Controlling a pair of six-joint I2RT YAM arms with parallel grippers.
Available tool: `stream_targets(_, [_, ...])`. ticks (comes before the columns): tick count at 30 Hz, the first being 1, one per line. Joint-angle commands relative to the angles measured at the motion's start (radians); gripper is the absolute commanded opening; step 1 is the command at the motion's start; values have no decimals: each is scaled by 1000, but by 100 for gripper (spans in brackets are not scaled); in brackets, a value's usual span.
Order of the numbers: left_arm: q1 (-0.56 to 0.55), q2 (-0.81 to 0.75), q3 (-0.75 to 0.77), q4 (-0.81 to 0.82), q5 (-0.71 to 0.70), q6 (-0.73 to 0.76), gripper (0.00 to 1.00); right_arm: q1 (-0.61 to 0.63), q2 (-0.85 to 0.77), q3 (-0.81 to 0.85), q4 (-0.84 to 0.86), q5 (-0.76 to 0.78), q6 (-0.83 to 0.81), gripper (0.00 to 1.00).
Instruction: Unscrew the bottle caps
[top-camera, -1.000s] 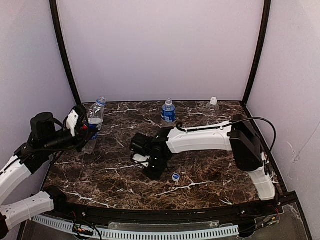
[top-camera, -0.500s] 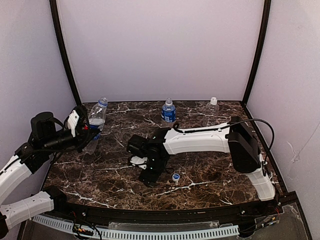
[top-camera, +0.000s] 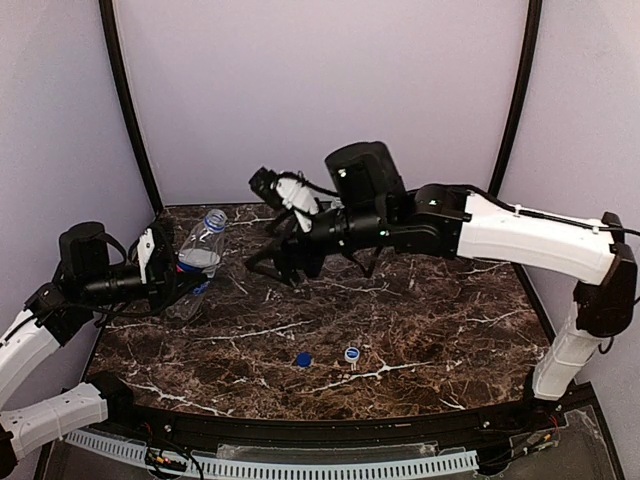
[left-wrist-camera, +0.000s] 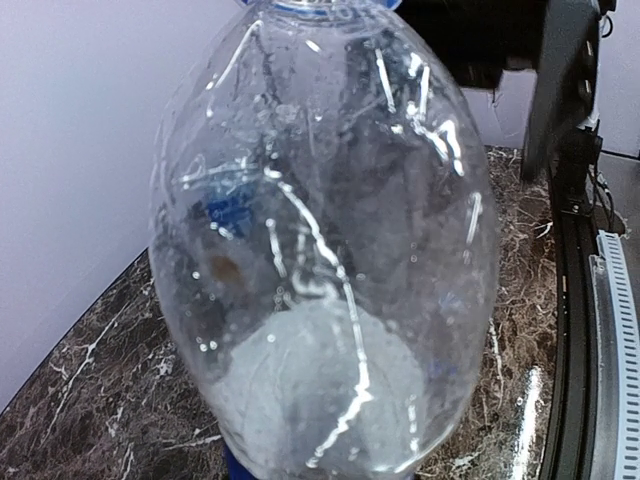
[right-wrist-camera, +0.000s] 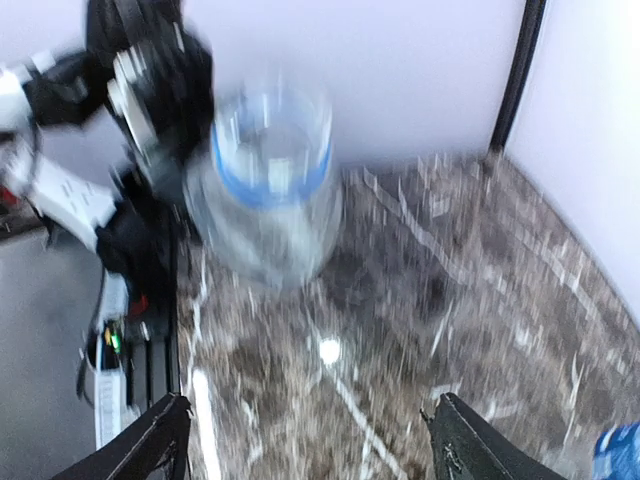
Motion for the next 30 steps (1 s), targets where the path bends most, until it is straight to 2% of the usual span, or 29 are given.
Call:
stream_targets(1, [5, -6, 39, -52, 115, 44, 25, -36, -54, -122, 555, -196, 67, 80])
stream_targets(8, [5, 5, 53, -60, 126, 52, 25, -39, 77, 19, 633, -288, 172, 65])
stream_targets(14, [5, 8, 49, -62, 124, 54, 25, -36, 103, 8, 694, -343, 218, 49])
stream_targets(18, [4, 11, 47, -59, 124, 57, 26, -30, 119, 8, 695, -338, 238, 30])
stream_targets(22, [2, 10, 48, -59, 121, 57, 25, -29, 140, 34, 641, -343, 225, 0])
stream_targets(25, [1, 7, 48, -60, 114, 51, 26, -29, 135, 66, 554, -345, 173, 0])
stream_targets(26, [1, 5, 46, -61, 112, 51, 28, -31, 126, 73, 530, -335, 153, 0])
stream_targets(27, [1, 4, 42, -64, 107, 50, 43, -36, 116, 85, 500, -322, 136, 0])
stream_targets(28, [1, 1, 39, -63, 103, 49, 53, -45, 109, 102, 447, -300, 121, 0])
stream_targets(29, [1, -2, 31, -61, 92, 46, 77, -54, 105, 126, 398, -280, 99, 0])
stream_targets(30, [2, -7, 26, -59, 86, 44, 88, -65, 102, 152, 339, -249, 78, 0])
